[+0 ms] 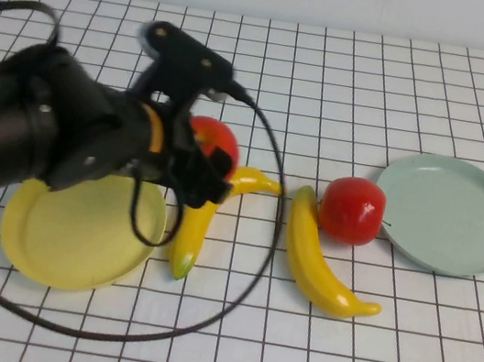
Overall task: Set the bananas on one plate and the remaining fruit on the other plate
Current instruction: Put one type of fruit in the left plate
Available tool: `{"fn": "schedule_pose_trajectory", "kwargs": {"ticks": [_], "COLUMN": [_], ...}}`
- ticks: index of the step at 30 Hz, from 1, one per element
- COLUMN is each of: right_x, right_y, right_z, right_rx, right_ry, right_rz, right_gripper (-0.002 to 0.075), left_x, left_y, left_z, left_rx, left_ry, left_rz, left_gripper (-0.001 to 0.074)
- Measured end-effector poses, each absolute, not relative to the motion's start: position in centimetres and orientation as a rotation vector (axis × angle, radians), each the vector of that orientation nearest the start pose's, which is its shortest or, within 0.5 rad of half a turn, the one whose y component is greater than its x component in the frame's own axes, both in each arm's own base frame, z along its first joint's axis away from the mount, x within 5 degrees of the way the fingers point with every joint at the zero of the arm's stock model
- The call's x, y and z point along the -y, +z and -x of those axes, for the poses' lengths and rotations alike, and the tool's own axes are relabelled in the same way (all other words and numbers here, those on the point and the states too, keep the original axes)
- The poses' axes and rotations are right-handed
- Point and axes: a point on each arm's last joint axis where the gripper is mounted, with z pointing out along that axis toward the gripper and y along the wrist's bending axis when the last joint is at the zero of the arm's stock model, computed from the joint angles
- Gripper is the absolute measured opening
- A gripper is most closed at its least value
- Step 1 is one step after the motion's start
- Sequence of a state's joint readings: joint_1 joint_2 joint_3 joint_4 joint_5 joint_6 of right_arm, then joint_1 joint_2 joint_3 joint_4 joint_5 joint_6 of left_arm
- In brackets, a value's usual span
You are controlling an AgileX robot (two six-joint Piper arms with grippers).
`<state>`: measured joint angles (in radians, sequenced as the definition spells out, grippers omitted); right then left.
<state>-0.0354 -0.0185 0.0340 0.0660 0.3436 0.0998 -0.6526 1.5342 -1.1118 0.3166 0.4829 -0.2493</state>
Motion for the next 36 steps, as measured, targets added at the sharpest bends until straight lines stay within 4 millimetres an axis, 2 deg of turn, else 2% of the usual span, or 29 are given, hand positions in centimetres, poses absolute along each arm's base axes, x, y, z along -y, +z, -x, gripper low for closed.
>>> {"fn": "schedule_pose_trajectory", "kwargs": {"ticks": [2, 6, 10, 14, 22, 29, 32, 36], "right_x": [0.0, 0.0, 0.0, 0.0, 0.0, 0.0, 0.0, 0.0], "right_y": [17.2, 17.2, 17.2, 17.2, 17.2, 17.2, 17.2, 17.2], "right_z": [-5.3, -5.3, -5.3, -5.3, -5.3, -5.3, -5.3, -5.3], "right_rx": [-1.836, -1.836, -1.836, -1.836, -1.836, -1.836, -1.836, -1.836], "right_ry": [0.109, 0.109, 0.109, 0.109, 0.109, 0.109, 0.109, 0.109], "right_rz": [-0.166, -0.166, -0.166, -0.166, -0.166, -0.166, -0.166, -0.166], "right_gripper": [-0.0015, -0.0015, -0.0015, -0.0015, -0.0015, -0.0015, -0.0015, -0.0015], "left_x": [16.4, 10.7, 8.1, 7.5, 8.0, 8.0, 8.0, 8.0], "left_y": [27.8, 26.0, 24.7, 23.9, 21.3, 21.1, 21.1, 21.2], "left_z": [-27.0, -26.7, -26.7, -27.2, -28.5, -28.7, -28.7, -28.7], "left_rx": [-2.264, -2.343, -2.398, -2.425, -2.484, -2.473, -2.468, -2.466], "left_ry": [-0.127, -0.065, -0.011, 0.007, -0.001, -0.004, 0.011, 0.013], "left_rz": [-0.612, -0.379, -0.275, -0.253, -0.248, -0.256, -0.275, -0.277], "left_gripper": [0.0580, 0.0580, 0.0580, 0.0580, 0.0580, 0.0581, 0.0656, 0.0668]}}
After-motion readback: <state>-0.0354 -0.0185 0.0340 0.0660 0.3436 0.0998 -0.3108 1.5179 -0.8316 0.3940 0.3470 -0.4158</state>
